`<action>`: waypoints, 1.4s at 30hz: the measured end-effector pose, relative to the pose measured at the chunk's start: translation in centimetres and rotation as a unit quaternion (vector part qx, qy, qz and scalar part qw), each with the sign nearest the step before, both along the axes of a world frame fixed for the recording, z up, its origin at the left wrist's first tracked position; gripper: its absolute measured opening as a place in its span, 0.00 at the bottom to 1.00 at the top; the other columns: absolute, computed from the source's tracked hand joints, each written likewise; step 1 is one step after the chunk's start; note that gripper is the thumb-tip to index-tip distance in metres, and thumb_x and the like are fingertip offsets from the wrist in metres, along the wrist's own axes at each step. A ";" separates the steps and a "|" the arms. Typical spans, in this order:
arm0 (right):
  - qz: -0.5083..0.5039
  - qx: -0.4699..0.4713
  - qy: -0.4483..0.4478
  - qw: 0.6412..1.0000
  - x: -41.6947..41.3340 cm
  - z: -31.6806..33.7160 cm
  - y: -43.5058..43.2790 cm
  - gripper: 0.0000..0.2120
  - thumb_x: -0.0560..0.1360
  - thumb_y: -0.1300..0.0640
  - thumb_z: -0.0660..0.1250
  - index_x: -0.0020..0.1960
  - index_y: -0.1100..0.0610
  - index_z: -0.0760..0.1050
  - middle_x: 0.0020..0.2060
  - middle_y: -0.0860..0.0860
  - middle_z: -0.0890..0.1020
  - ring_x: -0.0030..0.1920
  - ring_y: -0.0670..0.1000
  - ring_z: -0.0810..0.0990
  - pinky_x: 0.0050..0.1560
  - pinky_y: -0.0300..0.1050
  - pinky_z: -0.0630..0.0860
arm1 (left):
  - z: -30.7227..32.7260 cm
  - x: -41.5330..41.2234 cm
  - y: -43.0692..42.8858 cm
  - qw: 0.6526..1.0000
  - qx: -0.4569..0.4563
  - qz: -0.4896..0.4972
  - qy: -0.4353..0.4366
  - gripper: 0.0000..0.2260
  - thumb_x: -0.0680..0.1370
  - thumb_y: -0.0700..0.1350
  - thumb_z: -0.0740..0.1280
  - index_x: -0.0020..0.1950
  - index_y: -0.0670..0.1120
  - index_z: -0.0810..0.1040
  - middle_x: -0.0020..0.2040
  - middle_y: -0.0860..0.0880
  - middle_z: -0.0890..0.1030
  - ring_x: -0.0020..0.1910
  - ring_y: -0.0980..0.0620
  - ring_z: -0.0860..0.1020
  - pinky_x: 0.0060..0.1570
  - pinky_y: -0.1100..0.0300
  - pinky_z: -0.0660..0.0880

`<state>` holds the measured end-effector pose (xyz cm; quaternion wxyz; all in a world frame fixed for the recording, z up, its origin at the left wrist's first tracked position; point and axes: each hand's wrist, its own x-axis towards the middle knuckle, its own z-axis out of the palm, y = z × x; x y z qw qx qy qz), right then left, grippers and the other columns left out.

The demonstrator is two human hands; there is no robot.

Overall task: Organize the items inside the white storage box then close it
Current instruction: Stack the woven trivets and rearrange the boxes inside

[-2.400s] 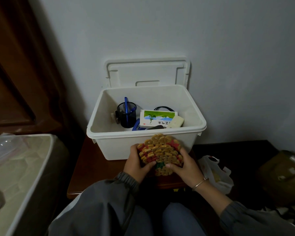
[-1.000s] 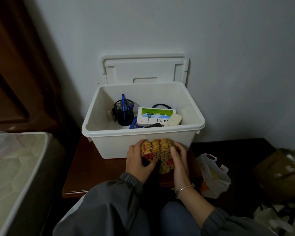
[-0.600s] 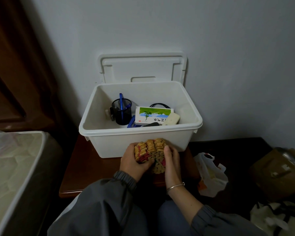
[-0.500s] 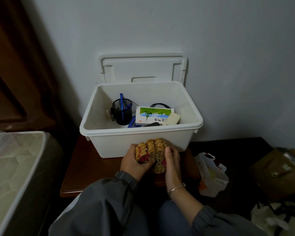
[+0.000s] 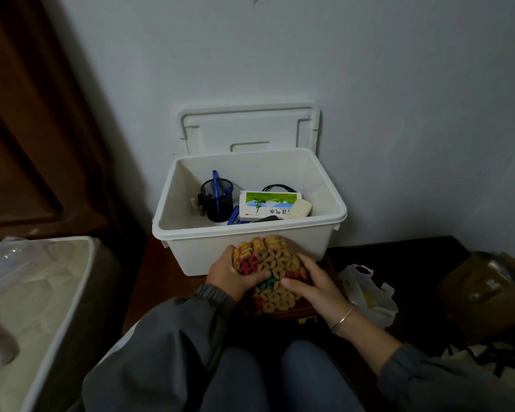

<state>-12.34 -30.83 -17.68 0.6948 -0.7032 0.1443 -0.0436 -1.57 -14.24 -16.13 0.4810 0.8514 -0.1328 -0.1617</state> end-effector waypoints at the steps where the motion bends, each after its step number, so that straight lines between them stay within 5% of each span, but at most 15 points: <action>1: 0.004 0.000 -0.008 1.000 -0.4 1.1 -0.3 0.29 0.66 0.53 0.76 0.65 0.48 0.71 0.58 0.48 0.80 0.59 0.47 0.78 0.56 0.40 0.76 | 1.3 -0.2 0.2 1.000 -0.012 -0.011 0.005 0.22 0.58 0.55 0.80 0.44 0.54 0.72 0.41 0.59 0.80 0.42 0.60 0.78 0.39 0.68 0.73; 4: 0.008 0.034 -0.032 0.999 -1.4 4.4 -0.3 0.28 0.61 0.50 0.79 0.58 0.42 0.74 0.53 0.46 0.83 0.54 0.46 0.82 0.48 0.40 0.79 | 5.9 -1.2 0.7 0.994 -0.067 -0.082 0.039 0.16 0.62 0.50 0.79 0.44 0.57 0.77 0.38 0.65 0.83 0.38 0.67 0.80 0.33 0.76 0.72; 8: 0.010 0.057 -0.043 0.997 -1.7 8.5 1.4 0.30 0.60 0.49 0.79 0.59 0.41 0.71 0.53 0.44 0.83 0.54 0.44 0.81 0.50 0.43 0.79 | 10.8 -2.0 1.7 0.982 -0.118 -0.086 0.121 0.12 0.64 0.49 0.78 0.44 0.56 0.80 0.40 0.57 0.85 0.38 0.59 0.83 0.32 0.69 0.76; 14: 0.007 0.062 0.002 0.998 -0.3 13.7 3.6 0.27 0.64 0.57 0.77 0.60 0.49 0.72 0.52 0.49 0.83 0.51 0.50 0.83 0.49 0.48 0.81 | 15.0 -2.3 4.4 0.975 -0.085 -0.031 0.203 0.21 0.63 0.53 0.77 0.53 0.49 0.78 0.45 0.48 0.85 0.44 0.48 0.83 0.44 0.54 0.80; 18: 0.033 0.120 0.043 0.991 1.7 16.1 3.8 0.27 0.62 0.58 0.77 0.60 0.52 0.76 0.53 0.54 0.83 0.55 0.57 0.81 0.57 0.60 0.77 | 17.3 -0.7 7.0 0.938 -0.138 -0.074 0.310 0.30 0.63 0.54 0.78 0.61 0.45 0.76 0.55 0.43 0.83 0.55 0.43 0.81 0.55 0.50 0.77; 21: 0.064 0.159 0.055 0.984 3.2 17.1 3.7 0.26 0.61 0.57 0.76 0.58 0.54 0.77 0.51 0.54 0.84 0.50 0.56 0.84 0.46 0.51 0.81 | 17.5 0.2 8.2 0.901 -0.201 -0.088 0.375 0.30 0.55 0.53 0.81 0.55 0.47 0.82 0.55 0.44 0.83 0.53 0.44 0.82 0.45 0.53 0.81; 23: 0.086 0.146 0.049 0.984 4.4 17.4 3.8 0.23 0.64 0.59 0.76 0.58 0.55 0.77 0.50 0.55 0.85 0.49 0.54 0.84 0.41 0.46 0.81 | 17.1 0.7 8.5 0.893 -0.207 -0.080 0.392 0.33 0.56 0.52 0.82 0.59 0.47 0.79 0.57 0.42 0.82 0.54 0.43 0.81 0.46 0.49 0.81; 26: 0.094 0.084 0.041 0.991 6.4 17.0 4.1 0.24 0.64 0.57 0.76 0.59 0.53 0.75 0.52 0.52 0.84 0.51 0.51 0.83 0.43 0.43 0.80 | 16.6 1.8 8.6 0.897 -0.224 -0.054 0.377 0.32 0.63 0.44 0.76 0.65 0.45 0.73 0.59 0.39 0.80 0.58 0.38 0.78 0.46 0.45 0.80; 29: 0.131 0.026 0.045 0.990 8.0 16.3 3.8 0.29 0.63 0.45 0.76 0.61 0.48 0.73 0.54 0.49 0.82 0.54 0.48 0.81 0.50 0.43 0.80 | 16.2 2.8 8.7 0.904 -0.250 -0.035 0.345 0.28 0.65 0.41 0.73 0.64 0.44 0.72 0.56 0.39 0.82 0.54 0.39 0.81 0.39 0.50 0.81; 31: 0.131 -0.068 0.044 0.988 8.8 15.3 3.2 0.28 0.65 0.35 0.69 0.62 0.45 0.72 0.56 0.49 0.80 0.57 0.48 0.79 0.59 0.49 0.76 | 15.7 3.4 9.0 0.905 -0.268 -0.015 0.329 0.26 0.66 0.40 0.72 0.63 0.43 0.73 0.56 0.37 0.81 0.47 0.41 0.83 0.33 0.55 0.81; 33: 0.090 -0.200 0.036 0.975 9.3 13.6 2.1 0.24 0.71 0.37 0.64 0.63 0.46 0.71 0.58 0.50 0.79 0.59 0.48 0.77 0.63 0.51 0.73 | 14.9 4.1 9.5 0.901 -0.291 0.016 0.323 0.26 0.68 0.38 0.74 0.65 0.40 0.71 0.58 0.34 0.79 0.43 0.41 0.83 0.33 0.54 0.80; 35: 0.121 -0.348 0.062 0.928 9.3 11.7 1.0 0.24 0.74 0.40 0.63 0.67 0.48 0.69 0.62 0.50 0.77 0.63 0.49 0.74 0.66 0.51 0.68 | 14.1 4.8 10.2 0.899 -0.303 0.067 0.309 0.28 0.67 0.38 0.72 0.66 0.40 0.71 0.59 0.35 0.79 0.51 0.37 0.81 0.46 0.47 0.79; 38: 0.209 -0.555 0.084 0.801 9.2 9.6 0.4 0.23 0.76 0.42 0.60 0.69 0.48 0.67 0.62 0.48 0.75 0.62 0.52 0.72 0.66 0.52 0.64 | 13.2 5.9 11.1 0.896 -0.321 0.117 0.285 0.28 0.66 0.40 0.72 0.66 0.41 0.72 0.59 0.37 0.79 0.56 0.36 0.78 0.58 0.40 0.73; 42: 0.187 -0.583 0.063 0.788 10.2 9.3 0.7 0.14 0.79 0.53 0.58 0.64 0.49 0.70 0.60 0.49 0.76 0.61 0.52 0.72 0.66 0.52 0.64 | 13.0 6.6 11.8 0.892 -0.342 0.159 0.249 0.24 0.65 0.40 0.73 0.60 0.44 0.75 0.55 0.39 0.82 0.53 0.38 0.81 0.57 0.39 0.75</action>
